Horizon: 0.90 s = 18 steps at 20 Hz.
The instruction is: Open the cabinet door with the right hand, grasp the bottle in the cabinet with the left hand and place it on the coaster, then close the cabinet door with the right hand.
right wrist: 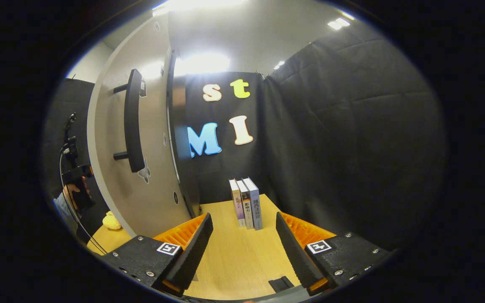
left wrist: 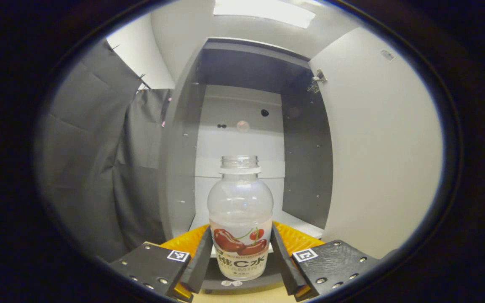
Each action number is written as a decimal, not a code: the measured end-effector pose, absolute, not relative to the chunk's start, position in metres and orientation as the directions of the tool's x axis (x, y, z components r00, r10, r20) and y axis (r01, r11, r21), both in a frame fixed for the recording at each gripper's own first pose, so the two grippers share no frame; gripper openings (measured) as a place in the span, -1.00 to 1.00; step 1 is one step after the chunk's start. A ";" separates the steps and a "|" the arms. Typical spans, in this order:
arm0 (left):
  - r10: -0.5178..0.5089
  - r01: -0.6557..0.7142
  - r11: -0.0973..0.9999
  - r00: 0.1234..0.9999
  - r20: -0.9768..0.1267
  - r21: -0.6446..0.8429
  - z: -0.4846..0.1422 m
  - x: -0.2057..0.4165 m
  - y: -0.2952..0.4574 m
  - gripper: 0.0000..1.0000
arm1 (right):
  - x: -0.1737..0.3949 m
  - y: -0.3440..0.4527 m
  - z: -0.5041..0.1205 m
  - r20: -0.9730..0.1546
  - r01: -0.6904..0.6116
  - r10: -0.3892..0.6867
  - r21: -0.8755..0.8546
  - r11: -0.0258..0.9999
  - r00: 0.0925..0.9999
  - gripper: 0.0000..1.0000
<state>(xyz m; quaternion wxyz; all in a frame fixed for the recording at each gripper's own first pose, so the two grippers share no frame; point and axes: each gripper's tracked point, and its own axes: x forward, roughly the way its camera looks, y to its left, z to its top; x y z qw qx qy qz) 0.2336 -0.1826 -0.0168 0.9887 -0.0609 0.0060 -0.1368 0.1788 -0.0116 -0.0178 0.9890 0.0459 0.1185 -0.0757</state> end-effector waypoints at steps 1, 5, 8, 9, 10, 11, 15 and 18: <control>-0.258 0.256 0.959 0.966 0.000 -0.123 -0.024 0.222 -0.175 0.43 | 0.181 -0.013 -0.020 -0.241 0.150 -0.127 0.077 0.986 0.962 0.87; -0.227 0.221 0.966 0.973 -0.030 -0.134 -0.059 0.177 -0.153 0.47 | 0.189 -0.018 -0.026 -0.238 0.125 -0.100 0.091 0.988 0.966 0.87; -0.215 0.207 0.969 0.976 -0.046 -0.138 -0.090 0.140 -0.142 0.52 | 0.193 -0.020 -0.029 -0.241 0.115 -0.089 0.096 0.989 0.966 0.87; -0.211 0.202 0.969 0.976 -0.051 -0.144 -0.101 0.129 -0.137 0.48 | 0.194 -0.020 -0.028 -0.237 0.112 -0.085 0.101 0.989 0.968 0.87; -0.205 0.193 0.970 0.977 -0.065 -0.150 -0.113 0.121 -0.133 0.43 | 0.195 -0.018 -0.028 -0.234 0.108 -0.080 0.106 0.989 0.969 0.87; -0.196 0.181 0.971 0.977 -0.084 -0.158 -0.126 0.111 -0.128 0.47 | 0.196 -0.017 -0.028 -0.232 0.105 -0.077 0.108 0.989 0.970 0.87; -0.172 0.145 0.971 0.976 -0.137 -0.189 -0.172 0.080 -0.110 0.52 | 0.199 -0.007 -0.027 -0.231 0.083 -0.059 0.098 0.992 0.971 0.87; -0.180 0.151 0.969 0.973 -0.145 -0.196 -0.207 0.060 -0.113 0.43 | 0.196 0.000 -0.031 -0.236 0.066 -0.040 0.104 0.992 0.971 0.88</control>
